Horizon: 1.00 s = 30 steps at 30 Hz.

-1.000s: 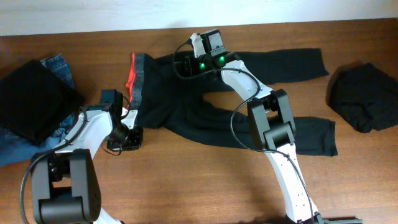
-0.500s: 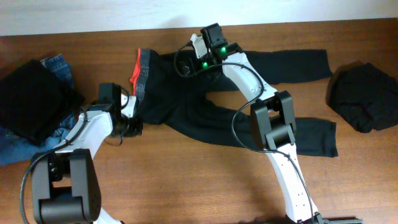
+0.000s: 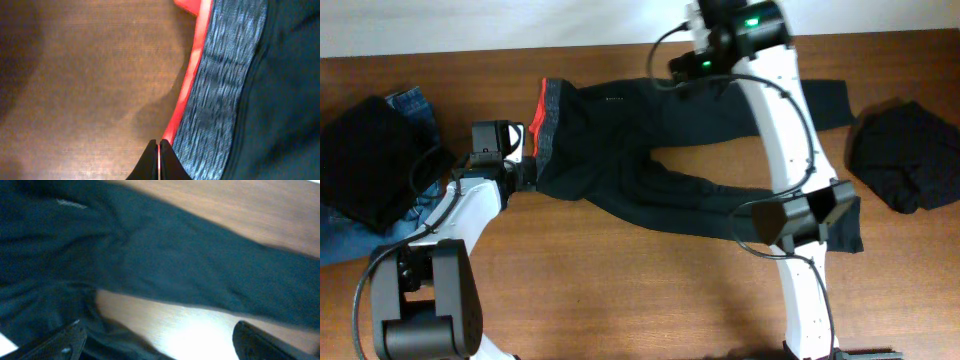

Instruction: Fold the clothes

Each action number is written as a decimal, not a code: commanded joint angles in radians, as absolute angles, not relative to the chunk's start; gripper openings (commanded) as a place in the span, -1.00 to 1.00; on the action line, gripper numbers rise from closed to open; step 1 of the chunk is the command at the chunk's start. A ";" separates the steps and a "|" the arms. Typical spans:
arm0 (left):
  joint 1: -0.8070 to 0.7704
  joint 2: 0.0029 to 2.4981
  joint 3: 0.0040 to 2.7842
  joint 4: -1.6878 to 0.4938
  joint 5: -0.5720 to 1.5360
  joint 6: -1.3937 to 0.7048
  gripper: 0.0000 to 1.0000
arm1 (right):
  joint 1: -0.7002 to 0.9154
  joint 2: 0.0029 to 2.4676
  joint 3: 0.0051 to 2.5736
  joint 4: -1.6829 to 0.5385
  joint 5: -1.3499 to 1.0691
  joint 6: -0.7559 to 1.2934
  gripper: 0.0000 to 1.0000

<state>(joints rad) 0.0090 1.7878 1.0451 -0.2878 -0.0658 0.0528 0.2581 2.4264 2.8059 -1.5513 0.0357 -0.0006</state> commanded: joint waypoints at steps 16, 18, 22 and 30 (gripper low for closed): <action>0.016 1.848 1.047 -0.318 0.038 0.107 -0.19 | 0.026 2.446 2.804 -1.699 0.054 0.057 0.97; 0.016 1.850 1.047 -0.309 0.074 0.107 -0.20 | 0.026 2.446 2.804 -1.699 0.054 0.057 0.97; 0.016 1.868 1.047 -0.295 0.094 0.106 -0.19 | 0.026 2.446 2.804 -1.699 0.054 0.057 0.97; 0.016 1.903 1.047 -0.337 0.092 0.106 -0.75 | 0.026 2.446 2.804 -1.699 0.054 0.057 0.98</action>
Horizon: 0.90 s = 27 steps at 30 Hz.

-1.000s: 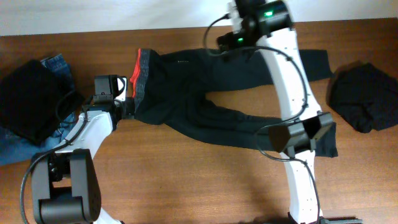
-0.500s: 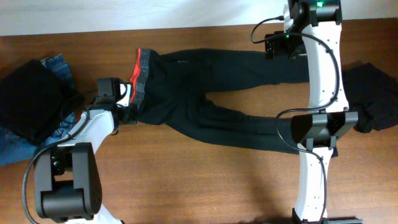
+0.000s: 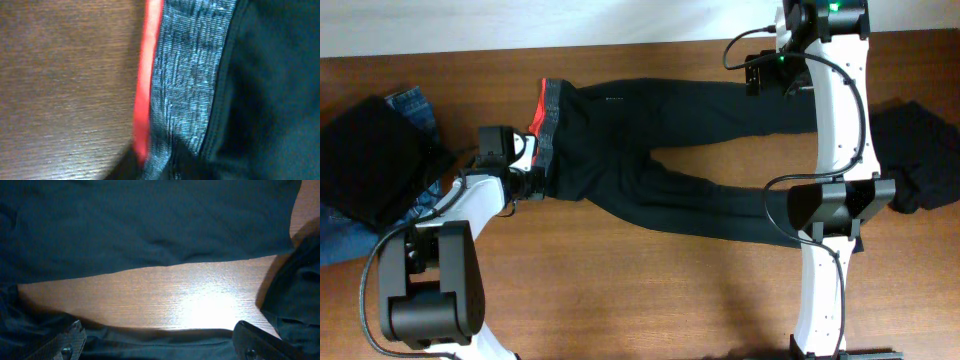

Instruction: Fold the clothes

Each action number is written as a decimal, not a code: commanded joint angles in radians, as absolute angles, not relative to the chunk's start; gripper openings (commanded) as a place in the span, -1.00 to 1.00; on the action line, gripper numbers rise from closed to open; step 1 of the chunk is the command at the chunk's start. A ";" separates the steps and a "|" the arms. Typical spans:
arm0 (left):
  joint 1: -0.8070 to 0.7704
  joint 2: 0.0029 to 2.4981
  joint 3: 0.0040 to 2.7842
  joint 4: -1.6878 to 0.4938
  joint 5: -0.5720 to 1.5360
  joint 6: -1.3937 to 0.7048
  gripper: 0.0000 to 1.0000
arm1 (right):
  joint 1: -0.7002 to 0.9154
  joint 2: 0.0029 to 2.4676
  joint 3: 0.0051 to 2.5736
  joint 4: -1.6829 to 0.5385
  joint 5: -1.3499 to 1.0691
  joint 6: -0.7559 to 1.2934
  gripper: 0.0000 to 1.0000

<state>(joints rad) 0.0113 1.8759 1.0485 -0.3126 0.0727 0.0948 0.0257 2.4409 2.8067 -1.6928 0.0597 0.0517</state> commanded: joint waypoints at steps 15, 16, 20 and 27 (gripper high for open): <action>0.198 1.758 1.051 -0.421 0.046 0.091 -1.00 | -0.107 2.446 2.801 -1.699 0.031 0.023 0.97; 0.199 1.758 1.051 -0.428 0.049 0.091 -0.99 | -0.122 2.446 2.796 -1.699 0.022 0.023 0.97; 0.198 1.758 1.051 -0.441 0.067 0.091 -1.00 | -0.176 2.446 2.741 -1.699 0.008 0.023 0.97; 0.198 1.758 1.051 -0.446 0.087 0.091 -0.99 | -0.219 2.379 2.586 -1.699 -0.012 0.024 0.98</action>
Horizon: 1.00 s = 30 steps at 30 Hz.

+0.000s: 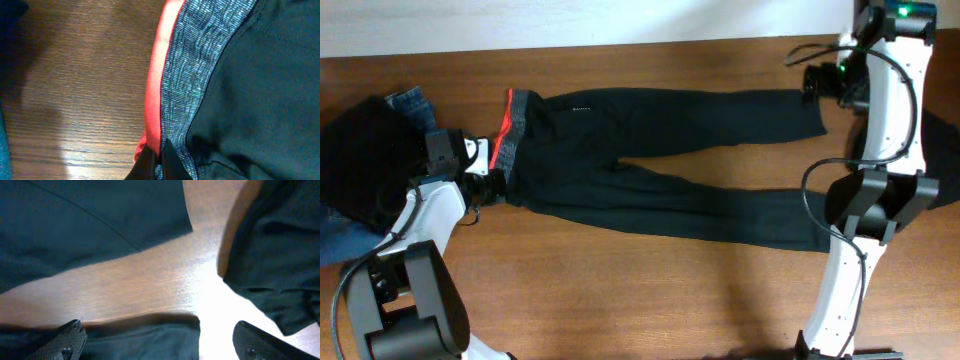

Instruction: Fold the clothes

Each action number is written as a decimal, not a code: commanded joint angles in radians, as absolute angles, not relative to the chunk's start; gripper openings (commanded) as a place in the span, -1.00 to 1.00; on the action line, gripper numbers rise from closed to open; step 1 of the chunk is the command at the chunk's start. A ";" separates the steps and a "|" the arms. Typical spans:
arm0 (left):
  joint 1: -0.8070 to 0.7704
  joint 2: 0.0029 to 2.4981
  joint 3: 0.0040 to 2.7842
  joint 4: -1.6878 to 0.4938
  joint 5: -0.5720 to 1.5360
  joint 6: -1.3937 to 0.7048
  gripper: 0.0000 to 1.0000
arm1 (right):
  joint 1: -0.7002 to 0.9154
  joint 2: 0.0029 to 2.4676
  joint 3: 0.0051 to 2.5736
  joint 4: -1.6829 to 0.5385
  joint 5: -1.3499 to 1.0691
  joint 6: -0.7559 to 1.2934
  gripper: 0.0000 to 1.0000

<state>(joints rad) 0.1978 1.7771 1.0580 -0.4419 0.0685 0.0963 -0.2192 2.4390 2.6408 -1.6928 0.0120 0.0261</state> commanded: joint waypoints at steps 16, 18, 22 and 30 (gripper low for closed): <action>0.198 1.758 1.050 -0.489 0.087 0.091 -1.00 | -0.328 1.954 1.831 -1.663 -0.039 0.014 0.97; 0.198 1.758 1.049 -0.498 0.087 0.091 -1.00 | -0.344 1.954 1.760 -1.620 -0.063 0.011 0.97; 0.198 1.758 1.048 -0.517 0.087 0.091 -0.99 | -0.370 1.954 1.608 -1.542 -0.075 0.011 0.99; 0.198 1.758 1.048 -0.533 0.087 0.091 -1.00 | -0.383 1.954 1.374 -1.383 -0.086 0.008 0.99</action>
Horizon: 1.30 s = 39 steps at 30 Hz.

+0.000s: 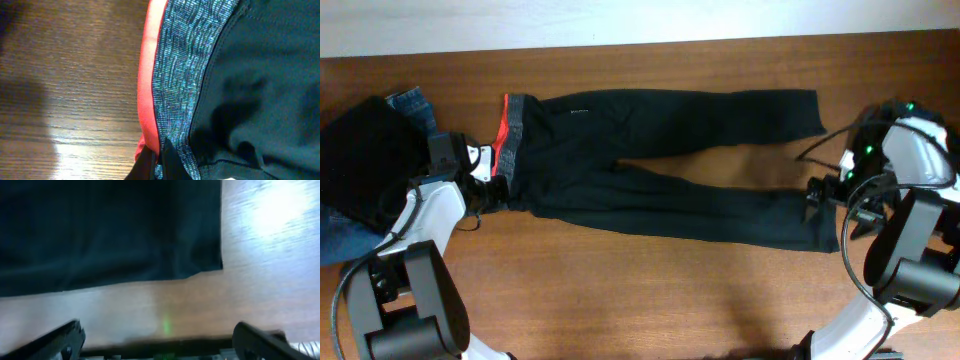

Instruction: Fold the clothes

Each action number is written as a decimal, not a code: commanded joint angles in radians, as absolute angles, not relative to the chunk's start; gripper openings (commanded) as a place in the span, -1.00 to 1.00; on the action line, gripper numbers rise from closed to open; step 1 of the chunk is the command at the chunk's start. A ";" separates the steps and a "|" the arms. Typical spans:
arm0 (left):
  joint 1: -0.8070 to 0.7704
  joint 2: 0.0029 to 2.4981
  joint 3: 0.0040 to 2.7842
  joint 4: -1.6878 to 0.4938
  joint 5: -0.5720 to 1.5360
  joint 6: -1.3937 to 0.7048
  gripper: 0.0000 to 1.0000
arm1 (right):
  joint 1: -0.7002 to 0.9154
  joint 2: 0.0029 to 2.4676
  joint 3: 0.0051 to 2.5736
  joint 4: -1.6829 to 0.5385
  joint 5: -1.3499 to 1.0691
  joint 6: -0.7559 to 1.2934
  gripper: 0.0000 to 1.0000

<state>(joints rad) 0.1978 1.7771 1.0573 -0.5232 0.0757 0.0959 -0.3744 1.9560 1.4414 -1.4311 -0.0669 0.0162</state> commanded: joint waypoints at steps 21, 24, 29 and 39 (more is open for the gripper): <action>0.198 1.758 1.048 -0.555 0.087 0.091 -0.99 | -0.462 1.955 1.148 -1.090 -0.147 0.065 0.91; 0.198 1.758 1.048 -0.557 0.087 0.091 -0.99 | -0.462 1.955 1.148 -1.076 -0.162 0.065 0.22; 0.198 1.758 1.048 -0.567 0.087 0.091 -0.99 | -0.462 1.953 1.151 -1.077 -0.170 0.065 -0.82; 0.198 1.738 1.049 -0.685 0.135 0.064 -0.99 | -0.465 1.840 1.217 -1.122 -0.177 0.064 -0.92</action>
<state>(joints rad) 0.1978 1.7760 1.0573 -0.6563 0.0837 0.0818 -0.4587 1.9160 1.1709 -1.1072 -0.1596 0.0704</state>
